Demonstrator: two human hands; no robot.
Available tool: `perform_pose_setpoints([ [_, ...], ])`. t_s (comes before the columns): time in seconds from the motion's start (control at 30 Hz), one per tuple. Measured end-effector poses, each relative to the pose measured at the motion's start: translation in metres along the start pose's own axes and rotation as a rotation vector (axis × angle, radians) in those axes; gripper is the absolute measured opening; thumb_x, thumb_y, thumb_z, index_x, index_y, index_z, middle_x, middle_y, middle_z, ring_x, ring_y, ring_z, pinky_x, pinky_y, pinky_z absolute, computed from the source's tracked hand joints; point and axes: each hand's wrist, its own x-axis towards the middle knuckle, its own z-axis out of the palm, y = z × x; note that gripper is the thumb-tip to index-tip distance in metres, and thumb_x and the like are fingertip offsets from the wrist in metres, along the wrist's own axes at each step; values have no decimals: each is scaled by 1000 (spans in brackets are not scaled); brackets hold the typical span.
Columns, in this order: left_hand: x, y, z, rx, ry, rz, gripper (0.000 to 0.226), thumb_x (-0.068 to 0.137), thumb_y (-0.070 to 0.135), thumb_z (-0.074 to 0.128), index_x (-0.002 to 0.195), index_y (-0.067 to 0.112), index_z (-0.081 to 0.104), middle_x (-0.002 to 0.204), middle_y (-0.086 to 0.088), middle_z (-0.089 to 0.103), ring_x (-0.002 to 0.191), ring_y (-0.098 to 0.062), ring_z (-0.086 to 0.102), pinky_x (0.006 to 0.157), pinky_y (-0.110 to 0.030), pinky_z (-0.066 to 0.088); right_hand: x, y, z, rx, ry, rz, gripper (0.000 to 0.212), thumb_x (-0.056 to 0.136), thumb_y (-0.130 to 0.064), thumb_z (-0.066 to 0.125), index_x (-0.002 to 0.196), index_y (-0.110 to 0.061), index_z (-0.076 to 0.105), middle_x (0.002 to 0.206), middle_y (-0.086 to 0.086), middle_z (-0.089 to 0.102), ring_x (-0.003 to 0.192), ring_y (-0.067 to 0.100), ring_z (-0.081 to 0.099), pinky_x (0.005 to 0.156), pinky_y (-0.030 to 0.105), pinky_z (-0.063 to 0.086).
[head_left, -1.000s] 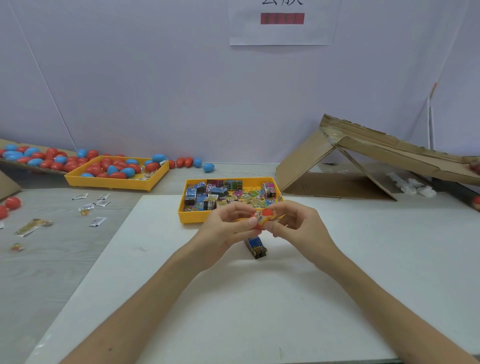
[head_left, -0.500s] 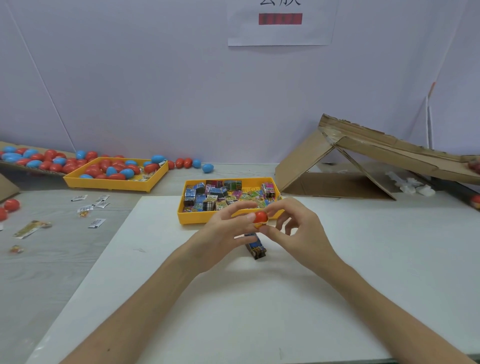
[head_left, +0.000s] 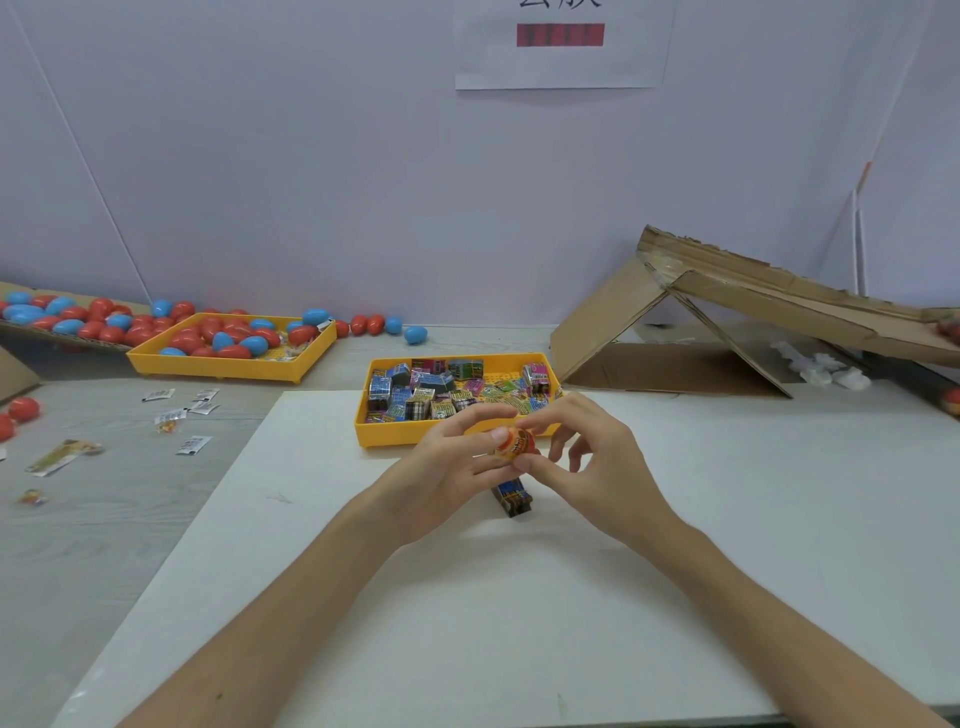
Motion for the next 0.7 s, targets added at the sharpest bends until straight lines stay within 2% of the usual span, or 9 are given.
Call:
perform_pose_setpoints([
  [0.13, 0, 0, 0, -12, -7, 2, 44, 86, 12, 68, 129, 10, 59, 121, -17, 71, 118, -35, 66, 90, -32, 57, 1, -1, 0, -18, -2, 6, 24, 82, -17, 82, 105, -19, 72, 98, -5, 63, 73, 15, 61, 55, 19, 46],
  [0.4, 0, 0, -2, -38, -49, 17, 48, 84, 4, 62, 131, 7, 56, 123, -21, 69, 120, -38, 64, 93, -36, 56, 1, -2, -1, -3, -6, 20, 26, 81, -15, 83, 106, -18, 73, 101, -1, 61, 73, 15, 61, 56, 21, 47],
  [0.53, 2, 0, -4, -46, -63, 12, 47, 82, 2, 59, 128, 8, 59, 124, -21, 69, 119, -39, 64, 92, -36, 57, 2, -1, -1, 23, -11, 30, 28, 80, -13, 84, 105, -20, 74, 102, -1, 60, 73, 17, 62, 57, 24, 49],
  [0.7, 2, -1, -5, -75, -84, -13, 40, 83, 4, 56, 122, 9, 63, 124, -23, 67, 118, -36, 65, 93, -37, 56, 2, -1, 0, 90, -19, 45, 28, 79, -13, 85, 103, -20, 75, 100, 2, 60, 69, 17, 62, 59, 35, 53],
])
